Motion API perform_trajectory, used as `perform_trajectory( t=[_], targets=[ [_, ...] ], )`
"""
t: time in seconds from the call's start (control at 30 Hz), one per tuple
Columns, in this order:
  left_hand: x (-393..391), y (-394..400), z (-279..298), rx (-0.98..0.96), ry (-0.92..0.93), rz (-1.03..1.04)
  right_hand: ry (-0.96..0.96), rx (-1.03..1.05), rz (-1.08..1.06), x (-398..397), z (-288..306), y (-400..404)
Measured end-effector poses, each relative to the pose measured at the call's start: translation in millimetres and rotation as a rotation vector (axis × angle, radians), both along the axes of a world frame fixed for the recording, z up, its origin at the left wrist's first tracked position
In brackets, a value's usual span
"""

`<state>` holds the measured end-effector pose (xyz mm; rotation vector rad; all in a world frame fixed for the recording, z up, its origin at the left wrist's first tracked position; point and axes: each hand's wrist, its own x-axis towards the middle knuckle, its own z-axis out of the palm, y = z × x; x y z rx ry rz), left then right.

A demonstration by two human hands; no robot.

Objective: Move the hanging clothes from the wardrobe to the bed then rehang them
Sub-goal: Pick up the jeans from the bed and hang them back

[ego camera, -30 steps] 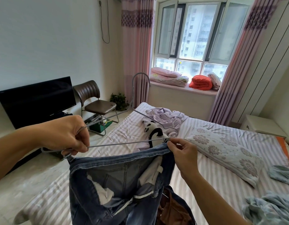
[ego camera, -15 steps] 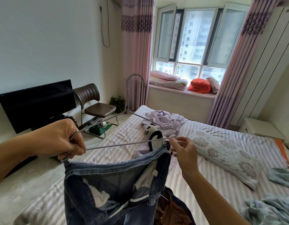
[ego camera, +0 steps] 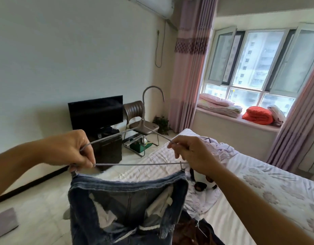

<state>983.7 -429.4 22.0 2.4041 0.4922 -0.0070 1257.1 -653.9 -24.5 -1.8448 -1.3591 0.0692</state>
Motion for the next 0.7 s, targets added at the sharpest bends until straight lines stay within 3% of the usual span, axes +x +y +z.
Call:
perform_trajectory(
  t=[0.17, 0.3, 0.37, 0.43, 0.5, 0.63, 0.7],
  targets=[
    [-64.8, -20.8, 1.4, 0.214, -0.049, 0.347, 0.164, 0.113, 0.199, -48.9, 16.2, 17.7],
    [-100.9, -55.6, -2.1, 0.62, -0.039, 0.667, 0.301, 0.086, 0.309, -88.2, 18.8, 23.0],
    [-107.9, -83.0, -4.8, 0.794, -0.212, 0.797, 0.369, 0.024, 0.353, -108.1, 16.2, 24.6],
    [-105.6, -116.5, -4.8, 0.879, -0.517, 0.863, 0.467, -0.044, 0.392, -130.4, 13.0, 24.0],
    [-102.8, -144.1, -5.9, 0.766, -0.655, 0.905, 0.559, -0.112, 0.445, -159.1, 9.7, 20.9],
    [-113.4, -168.6, -8.7, 0.2, -0.415, 1.114, 0.691, -0.234, 0.521, -227.0, -2.9, 12.8],
    [-129.3, -177.7, -14.9, 0.017, -0.449, 1.194, 0.739, -0.274, 0.544, -260.6, -9.5, 6.5]
  ],
)
